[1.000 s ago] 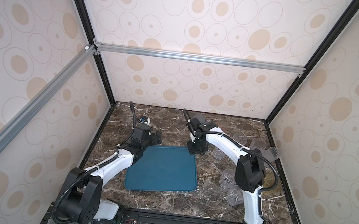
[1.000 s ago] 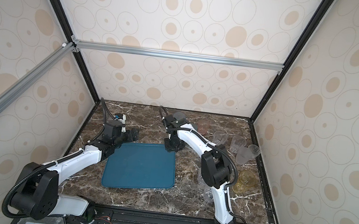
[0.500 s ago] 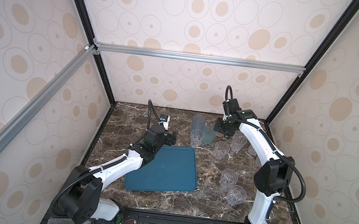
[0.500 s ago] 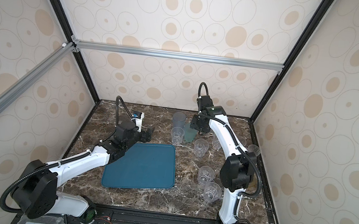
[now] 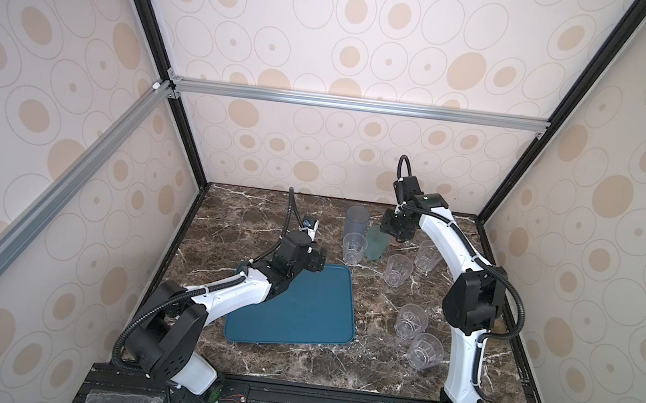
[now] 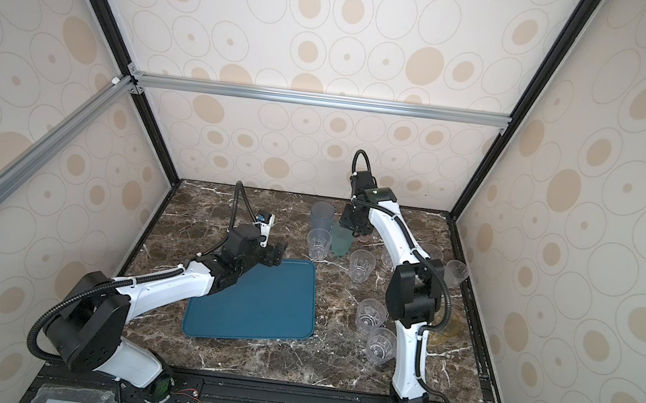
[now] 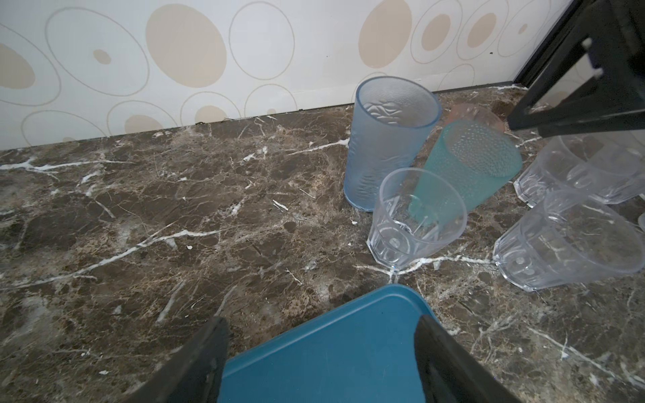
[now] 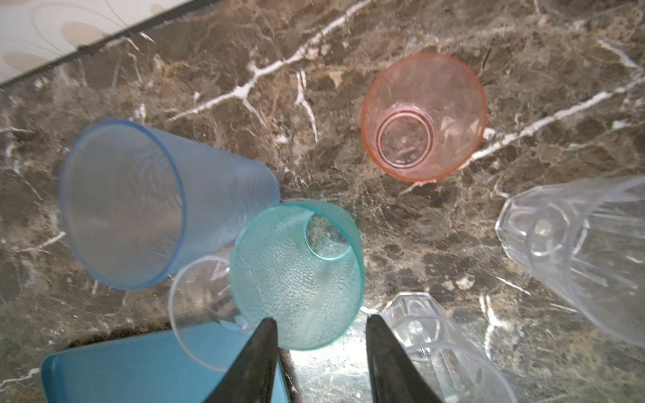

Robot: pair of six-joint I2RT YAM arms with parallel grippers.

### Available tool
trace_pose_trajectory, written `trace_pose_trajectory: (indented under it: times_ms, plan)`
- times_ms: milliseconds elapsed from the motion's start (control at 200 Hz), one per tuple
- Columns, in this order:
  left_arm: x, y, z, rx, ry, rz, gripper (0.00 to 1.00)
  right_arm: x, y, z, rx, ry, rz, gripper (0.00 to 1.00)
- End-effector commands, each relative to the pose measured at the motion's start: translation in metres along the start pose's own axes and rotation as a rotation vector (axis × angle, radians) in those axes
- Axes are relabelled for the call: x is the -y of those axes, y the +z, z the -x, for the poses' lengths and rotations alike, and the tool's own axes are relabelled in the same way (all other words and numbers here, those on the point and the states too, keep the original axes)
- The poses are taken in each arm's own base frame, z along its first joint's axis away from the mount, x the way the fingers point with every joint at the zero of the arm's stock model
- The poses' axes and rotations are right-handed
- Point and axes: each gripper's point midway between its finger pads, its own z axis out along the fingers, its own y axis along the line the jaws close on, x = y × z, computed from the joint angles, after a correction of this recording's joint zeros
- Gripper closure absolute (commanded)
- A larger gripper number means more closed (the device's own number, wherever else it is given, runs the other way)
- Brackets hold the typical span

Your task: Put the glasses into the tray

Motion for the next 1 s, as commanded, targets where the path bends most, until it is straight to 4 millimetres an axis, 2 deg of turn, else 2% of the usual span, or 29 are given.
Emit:
trace_pose_trajectory:
  times_ms: [0,170,205,370,760,995]
  plan:
    - [0.003,-0.001,0.016,0.026,0.013,0.006,0.17,-0.016,-0.006,0.013,0.023,0.009,0.059,0.53]
    - [0.0,0.001,0.013,0.018,0.016,0.026,0.17,-0.047,0.005,0.021,0.036,0.012,0.145,0.51]
    - [-0.001,0.001,0.013,0.018,0.018,0.028,0.16,-0.056,0.002,0.028,0.056,0.01,0.163,0.51]
    - [-0.003,0.001,0.011,0.009,0.026,0.042,0.16,-0.064,0.019,0.033,0.053,0.018,0.176,0.52]
    - [-0.007,0.0,0.01,0.002,0.038,0.06,0.16,-0.062,0.058,0.028,0.019,-0.001,0.148,0.68]
    - [-0.009,-0.003,0.009,0.003,0.039,0.072,0.16,-0.06,0.055,0.03,0.031,-0.037,0.134,0.85]
